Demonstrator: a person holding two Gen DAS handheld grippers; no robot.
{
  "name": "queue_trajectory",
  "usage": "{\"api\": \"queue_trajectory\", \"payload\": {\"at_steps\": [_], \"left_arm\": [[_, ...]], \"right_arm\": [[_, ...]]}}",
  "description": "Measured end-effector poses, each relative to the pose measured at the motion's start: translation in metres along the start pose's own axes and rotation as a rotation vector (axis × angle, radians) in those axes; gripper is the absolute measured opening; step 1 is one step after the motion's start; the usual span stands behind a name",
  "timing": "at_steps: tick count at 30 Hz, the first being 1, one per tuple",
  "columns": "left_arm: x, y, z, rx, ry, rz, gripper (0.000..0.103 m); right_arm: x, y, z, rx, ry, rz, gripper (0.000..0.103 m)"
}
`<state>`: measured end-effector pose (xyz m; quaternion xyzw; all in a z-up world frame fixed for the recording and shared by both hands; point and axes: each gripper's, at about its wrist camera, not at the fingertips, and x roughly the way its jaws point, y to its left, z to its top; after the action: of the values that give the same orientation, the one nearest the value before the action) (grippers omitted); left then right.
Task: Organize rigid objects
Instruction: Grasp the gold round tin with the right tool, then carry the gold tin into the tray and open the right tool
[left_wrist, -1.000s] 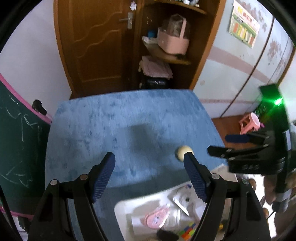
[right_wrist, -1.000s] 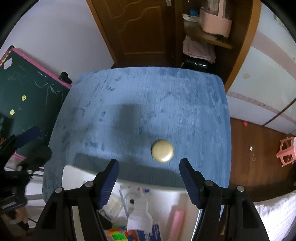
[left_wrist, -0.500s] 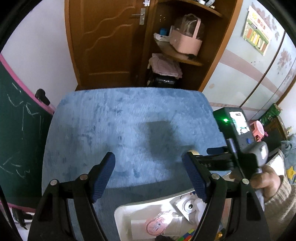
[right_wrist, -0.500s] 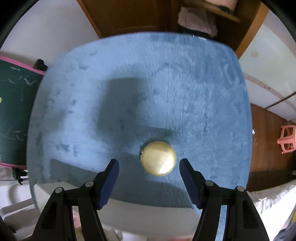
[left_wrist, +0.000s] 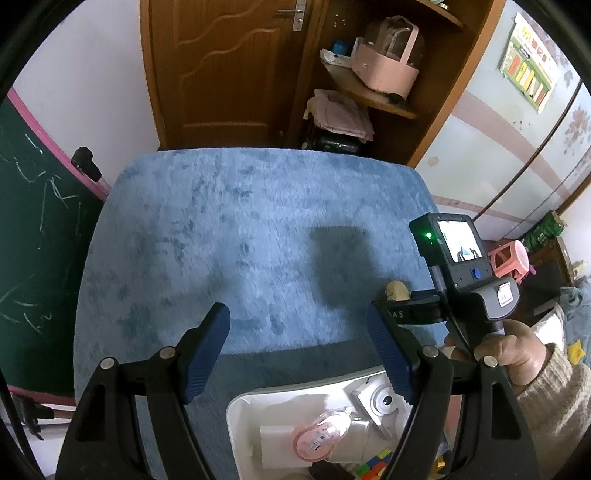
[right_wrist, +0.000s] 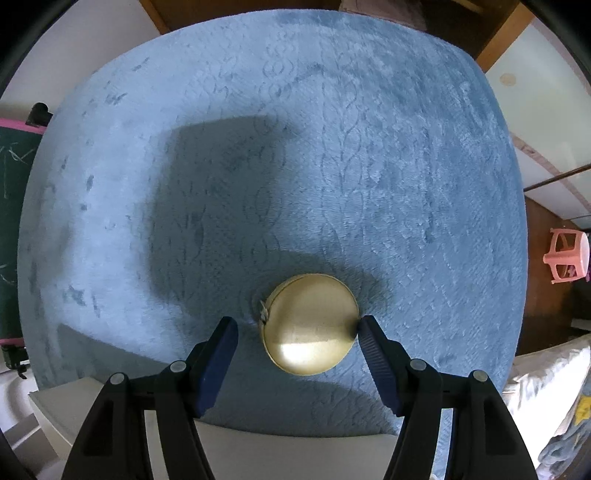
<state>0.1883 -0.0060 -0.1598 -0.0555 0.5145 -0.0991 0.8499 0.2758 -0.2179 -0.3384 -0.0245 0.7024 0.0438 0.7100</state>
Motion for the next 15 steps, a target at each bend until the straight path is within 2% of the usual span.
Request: {"api": "queue_trajectory", "payload": {"at_steps": [2,3,9,15], "left_arm": [[0.001,-0.002,-0.001,0.005,0.001,0.0,0.079],[0.001,-0.002,-0.001,0.006,0.002,0.001,0.079],[0.003,-0.005,-0.004,0.008,0.008,0.006,0.079],[-0.002,-0.01,-0.006,0.015,0.002,0.015,0.079]], "right_arm": [[0.007,0.0,0.0,0.011,0.022,0.018,0.057],[0.008,0.0,0.002,0.017,0.02,0.024,0.056],[0.005,-0.001,0.002,0.023,-0.007,0.032,0.055],[-0.029,-0.009,-0.012,0.036,-0.074,0.084,0.055]]}}
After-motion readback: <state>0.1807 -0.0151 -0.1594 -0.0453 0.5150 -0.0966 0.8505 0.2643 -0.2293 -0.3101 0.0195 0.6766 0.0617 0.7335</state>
